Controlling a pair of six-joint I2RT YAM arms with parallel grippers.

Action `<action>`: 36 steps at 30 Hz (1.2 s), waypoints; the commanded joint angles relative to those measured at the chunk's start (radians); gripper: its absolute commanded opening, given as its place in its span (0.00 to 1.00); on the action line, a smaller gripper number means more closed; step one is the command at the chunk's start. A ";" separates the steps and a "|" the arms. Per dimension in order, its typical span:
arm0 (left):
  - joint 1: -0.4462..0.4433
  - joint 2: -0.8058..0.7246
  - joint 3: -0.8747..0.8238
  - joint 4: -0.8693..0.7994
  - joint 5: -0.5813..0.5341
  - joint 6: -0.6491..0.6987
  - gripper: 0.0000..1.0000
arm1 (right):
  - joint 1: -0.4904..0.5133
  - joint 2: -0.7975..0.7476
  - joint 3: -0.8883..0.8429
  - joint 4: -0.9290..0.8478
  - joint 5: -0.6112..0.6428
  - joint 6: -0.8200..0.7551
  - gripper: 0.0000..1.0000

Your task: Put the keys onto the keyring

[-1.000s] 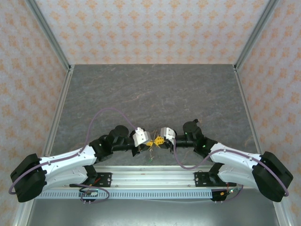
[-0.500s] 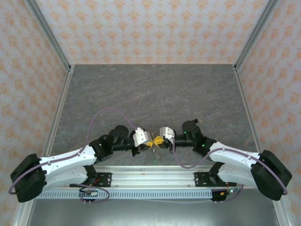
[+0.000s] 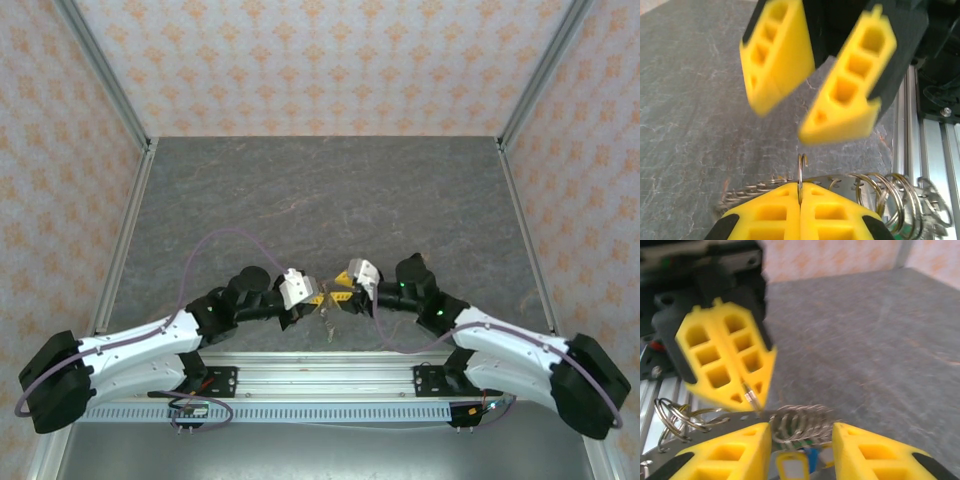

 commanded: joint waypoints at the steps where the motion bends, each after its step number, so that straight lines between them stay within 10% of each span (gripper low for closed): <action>1: -0.004 -0.053 0.000 0.025 -0.056 -0.032 0.00 | 0.001 -0.126 -0.004 -0.038 0.355 0.192 0.39; 4: -0.004 -0.077 -0.001 0.009 -0.092 -0.048 0.00 | -0.002 -0.192 0.078 -0.265 0.796 0.397 0.40; 7: -0.005 -0.086 -0.010 0.005 -0.117 -0.069 0.00 | -0.081 -0.157 0.196 -0.566 0.945 0.576 0.40; 17: -0.004 -0.144 -0.056 0.011 -0.184 -0.126 0.00 | -0.441 0.136 0.394 -0.945 0.626 0.914 0.44; 36: 0.048 -0.152 -0.026 -0.013 -0.128 -0.108 0.00 | -0.525 0.468 0.552 -0.963 0.622 0.948 0.36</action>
